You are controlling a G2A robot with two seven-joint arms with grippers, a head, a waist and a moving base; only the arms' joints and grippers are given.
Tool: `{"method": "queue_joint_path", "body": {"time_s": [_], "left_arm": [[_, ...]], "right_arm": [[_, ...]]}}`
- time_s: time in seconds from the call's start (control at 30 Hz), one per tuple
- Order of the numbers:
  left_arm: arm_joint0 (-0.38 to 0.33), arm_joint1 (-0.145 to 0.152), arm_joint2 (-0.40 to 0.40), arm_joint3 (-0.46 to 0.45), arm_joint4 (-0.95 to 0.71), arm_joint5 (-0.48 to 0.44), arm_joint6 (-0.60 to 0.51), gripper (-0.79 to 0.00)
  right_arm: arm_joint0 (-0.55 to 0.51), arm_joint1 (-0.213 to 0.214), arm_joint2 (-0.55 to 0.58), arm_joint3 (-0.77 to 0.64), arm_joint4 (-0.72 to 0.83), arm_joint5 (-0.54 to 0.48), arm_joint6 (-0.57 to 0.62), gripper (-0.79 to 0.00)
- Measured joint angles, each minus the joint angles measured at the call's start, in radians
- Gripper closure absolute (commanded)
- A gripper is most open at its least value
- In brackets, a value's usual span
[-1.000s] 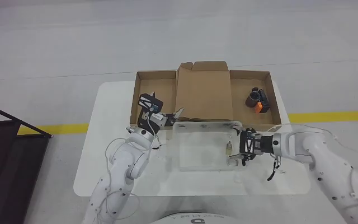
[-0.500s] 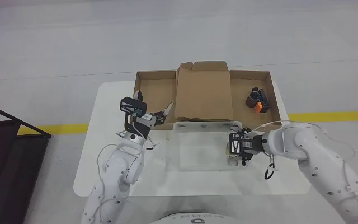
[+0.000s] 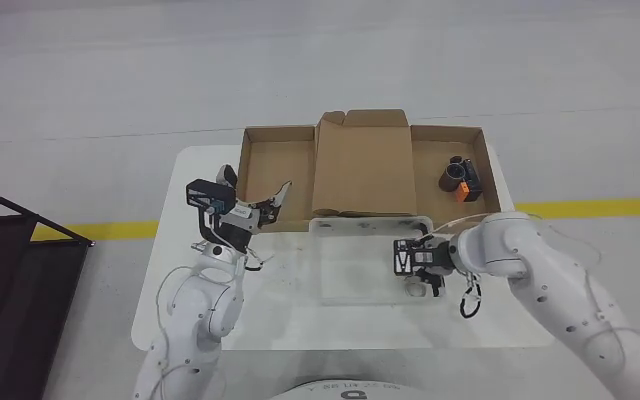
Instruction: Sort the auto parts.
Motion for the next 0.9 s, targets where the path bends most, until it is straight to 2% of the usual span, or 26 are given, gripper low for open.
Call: {"method": "queue_joint_path", "body": {"time_s": [0.2,0.7,0.83,0.9], "left_arm": [[0.000,0.000,0.000,0.000,0.000,0.000,0.000,-0.785],[0.000,0.000,0.000,0.000,0.000,0.000,0.000,-0.785],[0.000,0.000,0.000,0.000,0.000,0.000,0.000,-0.785],[0.000,0.000,0.000,0.000,0.000,0.000,0.000,-0.785]], "right_arm": [[0.088,-0.001,-0.111,0.066,0.031,0.023,0.021,-0.668],[0.253,-0.001,-0.304,0.160,0.128,0.100,0.098,-0.606],[0.276,0.000,-0.335,0.169,0.138,0.115,0.113,-0.545],[0.286,0.001,-0.349,0.174,0.142,0.120,0.118,-0.388]]}}
